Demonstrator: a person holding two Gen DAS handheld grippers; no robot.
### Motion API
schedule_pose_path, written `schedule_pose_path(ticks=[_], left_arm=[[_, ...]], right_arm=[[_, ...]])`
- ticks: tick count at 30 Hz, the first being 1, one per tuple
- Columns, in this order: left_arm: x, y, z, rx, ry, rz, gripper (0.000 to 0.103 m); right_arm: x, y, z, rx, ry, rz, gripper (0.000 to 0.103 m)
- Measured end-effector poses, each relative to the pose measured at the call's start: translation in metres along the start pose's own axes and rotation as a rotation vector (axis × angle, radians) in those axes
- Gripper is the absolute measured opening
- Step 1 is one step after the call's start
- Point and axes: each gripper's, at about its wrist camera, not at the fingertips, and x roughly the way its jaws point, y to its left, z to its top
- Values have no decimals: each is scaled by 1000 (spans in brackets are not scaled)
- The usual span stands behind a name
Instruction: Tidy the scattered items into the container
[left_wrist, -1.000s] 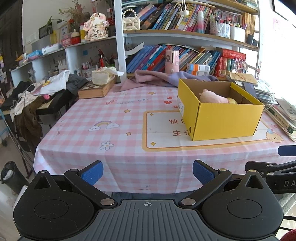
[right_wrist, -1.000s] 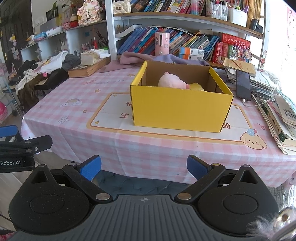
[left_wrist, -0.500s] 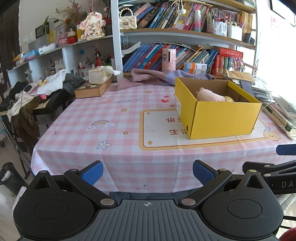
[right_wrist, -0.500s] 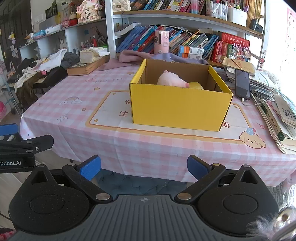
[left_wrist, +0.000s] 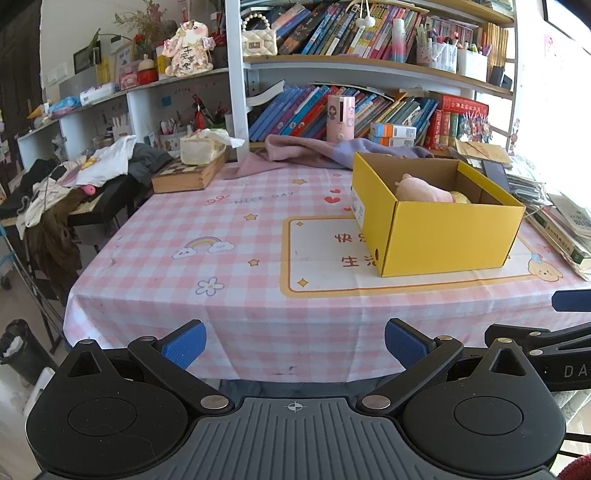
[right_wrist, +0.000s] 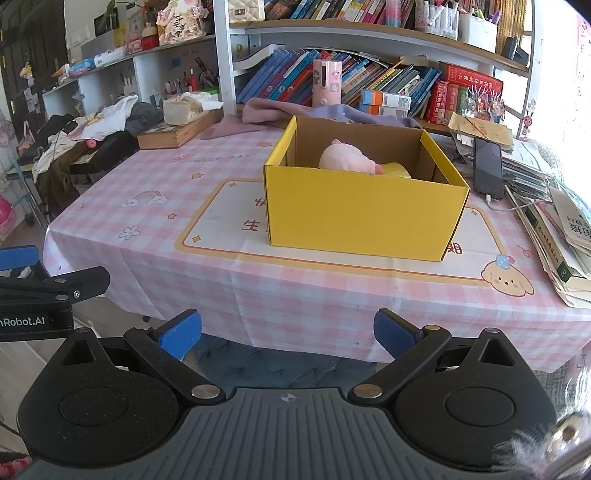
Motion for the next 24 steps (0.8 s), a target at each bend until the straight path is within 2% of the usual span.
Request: schedule_pose_path(ticks=[24], left_arm=[[5, -7, 2, 17, 9, -18, 103]], right_arm=[[1, -9, 2, 22, -1, -9, 101]])
